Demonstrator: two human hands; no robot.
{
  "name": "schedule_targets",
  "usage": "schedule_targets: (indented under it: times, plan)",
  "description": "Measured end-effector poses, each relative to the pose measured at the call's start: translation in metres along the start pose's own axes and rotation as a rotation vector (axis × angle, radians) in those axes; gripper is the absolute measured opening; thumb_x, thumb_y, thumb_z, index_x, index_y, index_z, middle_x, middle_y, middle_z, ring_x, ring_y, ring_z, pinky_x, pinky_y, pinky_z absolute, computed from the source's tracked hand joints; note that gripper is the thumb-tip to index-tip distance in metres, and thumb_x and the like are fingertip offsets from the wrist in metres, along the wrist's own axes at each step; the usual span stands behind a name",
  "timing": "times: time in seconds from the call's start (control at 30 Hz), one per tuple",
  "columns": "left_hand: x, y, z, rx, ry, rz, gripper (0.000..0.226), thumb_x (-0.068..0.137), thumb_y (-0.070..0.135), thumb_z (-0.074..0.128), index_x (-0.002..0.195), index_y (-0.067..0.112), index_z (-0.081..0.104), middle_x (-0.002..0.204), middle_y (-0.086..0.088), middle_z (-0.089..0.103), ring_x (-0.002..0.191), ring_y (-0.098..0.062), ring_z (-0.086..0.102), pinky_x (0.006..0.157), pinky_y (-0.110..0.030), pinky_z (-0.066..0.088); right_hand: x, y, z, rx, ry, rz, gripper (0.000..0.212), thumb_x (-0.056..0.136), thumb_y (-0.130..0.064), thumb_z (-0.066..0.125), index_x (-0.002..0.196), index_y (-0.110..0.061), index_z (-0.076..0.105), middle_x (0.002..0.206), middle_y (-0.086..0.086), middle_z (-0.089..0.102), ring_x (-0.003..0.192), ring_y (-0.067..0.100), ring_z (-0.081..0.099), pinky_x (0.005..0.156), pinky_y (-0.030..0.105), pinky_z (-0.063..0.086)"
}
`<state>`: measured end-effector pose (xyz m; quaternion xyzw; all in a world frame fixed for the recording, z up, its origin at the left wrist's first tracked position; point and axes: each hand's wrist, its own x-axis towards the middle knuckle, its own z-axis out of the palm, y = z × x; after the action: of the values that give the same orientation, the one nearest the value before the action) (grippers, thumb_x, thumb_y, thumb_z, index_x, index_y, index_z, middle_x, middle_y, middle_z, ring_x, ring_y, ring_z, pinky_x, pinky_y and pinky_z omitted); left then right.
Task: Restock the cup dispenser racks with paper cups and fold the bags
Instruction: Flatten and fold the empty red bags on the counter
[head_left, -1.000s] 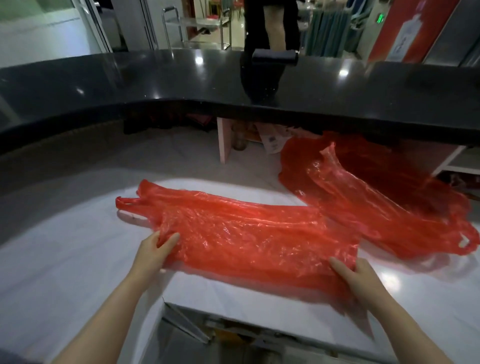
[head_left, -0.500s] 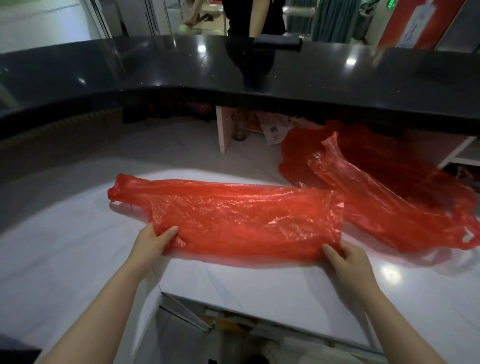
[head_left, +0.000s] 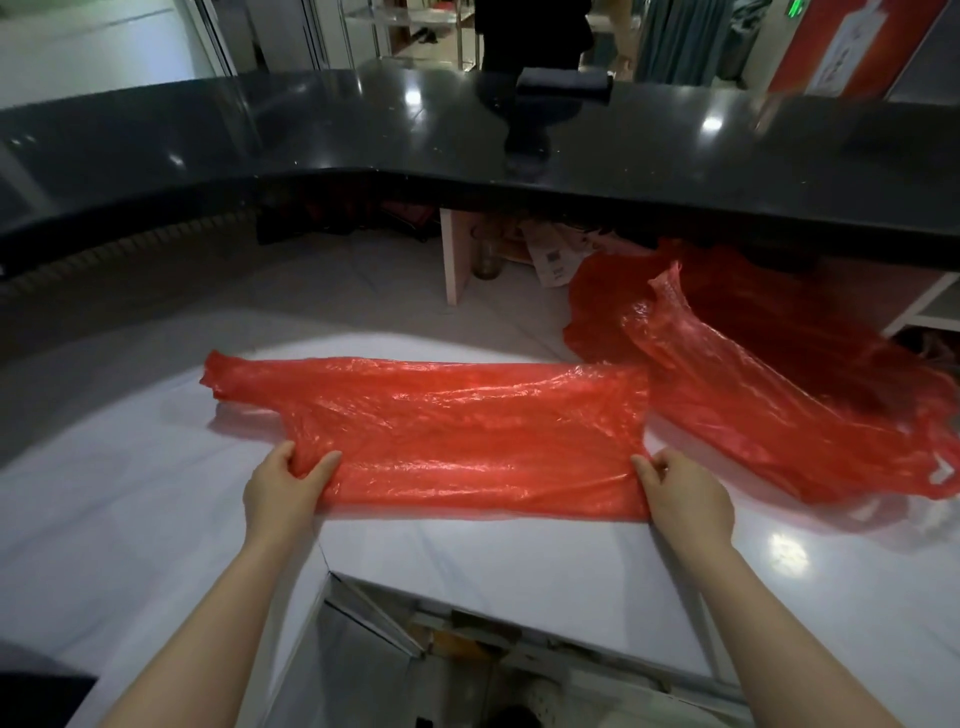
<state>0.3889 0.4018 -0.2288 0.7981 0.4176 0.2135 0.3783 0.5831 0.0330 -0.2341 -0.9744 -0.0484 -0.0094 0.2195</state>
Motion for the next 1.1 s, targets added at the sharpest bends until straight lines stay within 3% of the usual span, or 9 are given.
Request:
schedule_targets:
  times: [0.23,0.4,0.53,0.67,0.77,0.83,0.9,1.0,1.1]
  plan:
    - [0.010,0.001,-0.012,-0.244,0.111,-0.103,0.014,0.086,0.021,0.067,0.084,0.011,0.059,0.073,-0.003,0.059,0.071,-0.019,0.053,0.058,-0.018,0.040,0.001,0.000,-0.001,-0.025,0.012,0.010,0.037,0.089,-0.049,0.053,0.065,-0.022,0.047,0.057,-0.010,0.048,0.051,0.008,0.040,0.045,0.024,0.023]
    - [0.008,-0.003,-0.019,-0.249,0.239,-0.160,0.014,0.084,0.022,0.069,0.092,0.013,0.062,0.067,-0.001,0.051,0.064,-0.017,0.048,0.056,-0.025,0.038,0.004,0.001,-0.003,-0.039,-0.006,0.007,0.034,0.090,-0.047,0.054,0.068,-0.022,0.046,0.056,-0.011,0.045,0.053,0.018,0.042,0.047,0.028,0.026]
    - [0.002,-0.005,-0.020,-0.156,0.214,-0.095,0.017,0.087,0.017,0.064,0.104,0.016,0.061,0.073,0.000,0.054,0.064,-0.014,0.050,0.054,-0.025,0.037,0.004,0.000,-0.006,-0.036,-0.012,0.004,0.031,0.089,-0.047,0.055,0.072,-0.022,0.047,0.057,-0.011,0.045,0.053,0.017,0.041,0.049,0.029,0.029]
    - [-0.005,0.003,-0.023,-0.110,0.292,0.077,0.033,0.085,0.007,0.059,0.115,0.022,0.052,0.107,-0.002,0.056,0.096,-0.020,0.052,0.077,-0.026,0.041,-0.004,-0.005,-0.009,0.137,0.071,-0.064,0.029,0.086,-0.043,0.061,0.096,-0.021,0.046,0.084,-0.003,0.052,0.072,0.021,0.050,0.060,0.032,0.037]
    - [0.002,0.024,-0.020,0.032,0.314,0.308,0.035,0.086,0.011,0.057,0.120,0.015,0.052,0.119,-0.009,0.055,0.113,-0.026,0.047,0.096,-0.032,0.033,0.001,-0.024,-0.012,0.153,0.221,-0.337,0.029,0.082,-0.022,0.069,0.102,-0.007,0.056,0.097,0.009,0.054,0.089,0.029,0.052,0.075,0.039,0.042]
    - [0.008,0.044,-0.012,0.140,0.221,0.512,0.038,0.084,0.019,0.053,0.122,0.013,0.055,0.125,-0.009,0.056,0.122,-0.028,0.046,0.106,-0.038,0.030,0.009,-0.046,-0.011,0.097,0.261,-0.537,0.030,0.079,-0.019,0.068,0.104,-0.004,0.062,0.105,0.017,0.059,0.098,0.037,0.055,0.086,0.045,0.045]
    - [0.015,0.062,0.001,0.349,0.056,0.690,0.043,0.085,0.027,0.051,0.126,0.015,0.057,0.135,-0.008,0.054,0.132,-0.029,0.041,0.112,-0.050,0.024,0.019,-0.069,-0.005,0.010,0.172,-0.691,0.040,0.078,-0.023,0.069,0.114,-0.007,0.064,0.123,0.020,0.057,0.116,0.040,0.052,0.097,0.048,0.043]
    - [0.023,0.076,0.024,0.621,-0.268,0.807,0.049,0.095,0.044,0.044,0.141,0.027,0.042,0.151,0.000,0.037,0.144,-0.022,0.022,0.117,-0.050,0.005,0.035,-0.095,0.009,-0.164,-0.080,-0.791,0.057,0.088,-0.045,0.056,0.140,-0.024,0.044,0.156,0.009,0.024,0.145,0.028,0.015,0.115,0.051,0.017]
    - [0.039,0.077,0.047,0.703,-0.457,0.757,0.058,0.096,0.055,0.026,0.149,0.035,0.019,0.158,0.006,0.019,0.146,-0.014,0.007,0.116,-0.042,-0.006,0.057,-0.114,0.028,-0.216,-0.237,-0.809,0.066,0.088,-0.065,0.026,0.148,-0.037,0.021,0.160,-0.004,-0.002,0.147,0.017,-0.008,0.116,0.051,-0.002]
